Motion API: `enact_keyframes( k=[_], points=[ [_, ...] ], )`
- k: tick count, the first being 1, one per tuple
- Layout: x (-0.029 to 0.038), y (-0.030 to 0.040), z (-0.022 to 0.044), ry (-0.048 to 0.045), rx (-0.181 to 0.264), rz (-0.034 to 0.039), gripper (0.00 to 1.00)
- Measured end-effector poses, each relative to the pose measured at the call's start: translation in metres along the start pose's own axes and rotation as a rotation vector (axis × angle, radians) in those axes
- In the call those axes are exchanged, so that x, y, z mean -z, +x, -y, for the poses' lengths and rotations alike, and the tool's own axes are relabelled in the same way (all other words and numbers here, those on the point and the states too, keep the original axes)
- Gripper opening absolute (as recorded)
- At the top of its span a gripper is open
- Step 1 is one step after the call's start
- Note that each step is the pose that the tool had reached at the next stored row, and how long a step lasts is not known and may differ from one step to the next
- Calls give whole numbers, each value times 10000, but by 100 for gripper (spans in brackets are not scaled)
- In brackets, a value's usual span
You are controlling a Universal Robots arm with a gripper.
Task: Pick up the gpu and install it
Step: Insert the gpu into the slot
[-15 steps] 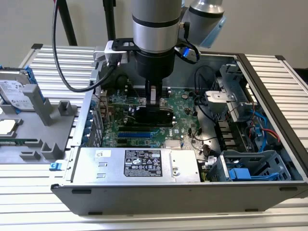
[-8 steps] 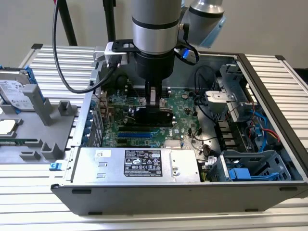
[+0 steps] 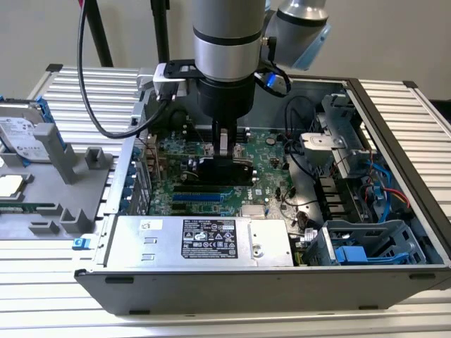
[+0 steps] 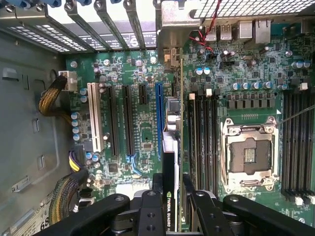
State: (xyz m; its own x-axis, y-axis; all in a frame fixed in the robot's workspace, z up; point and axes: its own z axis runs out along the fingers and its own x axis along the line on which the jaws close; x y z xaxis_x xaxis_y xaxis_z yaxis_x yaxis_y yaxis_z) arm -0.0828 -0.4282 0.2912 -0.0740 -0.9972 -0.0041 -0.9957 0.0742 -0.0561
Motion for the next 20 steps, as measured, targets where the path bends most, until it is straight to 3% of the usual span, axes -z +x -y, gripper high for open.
enact_keyframes(
  k=[20],
  points=[
    [-57, 0, -5, 1, 0, 2, 0]
  ],
)
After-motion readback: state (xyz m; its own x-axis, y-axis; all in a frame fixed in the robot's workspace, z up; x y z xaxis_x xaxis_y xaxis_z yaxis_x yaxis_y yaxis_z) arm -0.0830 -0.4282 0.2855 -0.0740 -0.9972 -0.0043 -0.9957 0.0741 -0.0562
